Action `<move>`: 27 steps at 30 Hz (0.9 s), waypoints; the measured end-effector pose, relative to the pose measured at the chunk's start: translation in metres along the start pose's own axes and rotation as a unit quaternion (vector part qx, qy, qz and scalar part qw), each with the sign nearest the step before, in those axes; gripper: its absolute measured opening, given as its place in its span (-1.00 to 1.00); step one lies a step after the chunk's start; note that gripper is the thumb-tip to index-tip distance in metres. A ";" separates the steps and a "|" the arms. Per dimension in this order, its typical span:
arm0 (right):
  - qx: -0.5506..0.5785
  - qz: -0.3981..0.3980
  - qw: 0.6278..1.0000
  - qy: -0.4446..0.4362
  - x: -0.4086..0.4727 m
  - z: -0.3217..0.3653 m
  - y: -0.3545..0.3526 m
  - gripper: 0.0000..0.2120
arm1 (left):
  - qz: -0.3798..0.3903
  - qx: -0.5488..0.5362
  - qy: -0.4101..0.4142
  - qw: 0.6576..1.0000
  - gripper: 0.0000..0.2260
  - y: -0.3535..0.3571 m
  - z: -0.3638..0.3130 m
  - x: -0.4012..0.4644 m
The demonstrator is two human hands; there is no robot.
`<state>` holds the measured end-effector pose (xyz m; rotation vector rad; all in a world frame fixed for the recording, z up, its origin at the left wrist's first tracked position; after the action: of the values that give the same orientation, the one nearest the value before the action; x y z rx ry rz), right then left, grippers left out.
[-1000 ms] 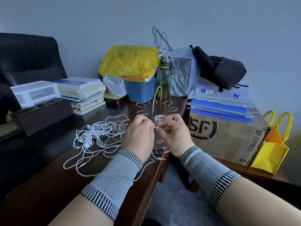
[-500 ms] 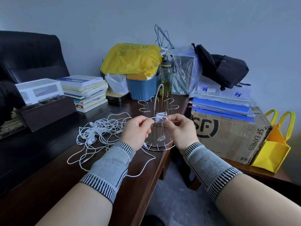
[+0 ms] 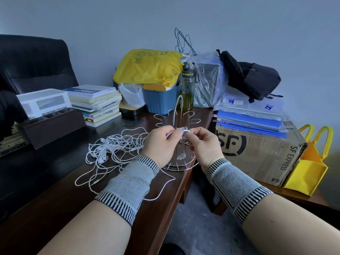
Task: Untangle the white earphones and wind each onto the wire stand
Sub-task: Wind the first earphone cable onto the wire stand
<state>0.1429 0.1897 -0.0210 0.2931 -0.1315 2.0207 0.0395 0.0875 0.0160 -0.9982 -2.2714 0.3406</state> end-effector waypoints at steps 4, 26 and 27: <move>0.003 0.001 1.000 -0.006 0.001 -0.001 -0.001 -0.81 | 0.033 -0.038 0.044 0.998 -0.77 0.003 -0.008 -0.007; -0.215 -0.048 0.976 0.008 0.021 0.024 0.000 -0.69 | -0.009 0.229 -0.082 0.970 -0.60 0.006 0.015 0.014; -0.222 -0.053 0.974 0.010 0.022 0.024 0.000 -0.69 | -0.008 0.216 -0.092 0.972 -0.61 0.007 0.017 0.014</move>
<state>0.1368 0.2031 0.0084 -0.0047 -0.5348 1.8294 0.0255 0.1025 0.0059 -0.7450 -2.2243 0.9091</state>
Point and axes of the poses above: each hand's wrist, its own x-axis towards the middle knuckle, its own y-axis out of the palm, z = x × y, the point moved 6 cm from there along x, towards the middle knuckle, and after that the axes turned 1 degree about -x, right-handed, at the moved point
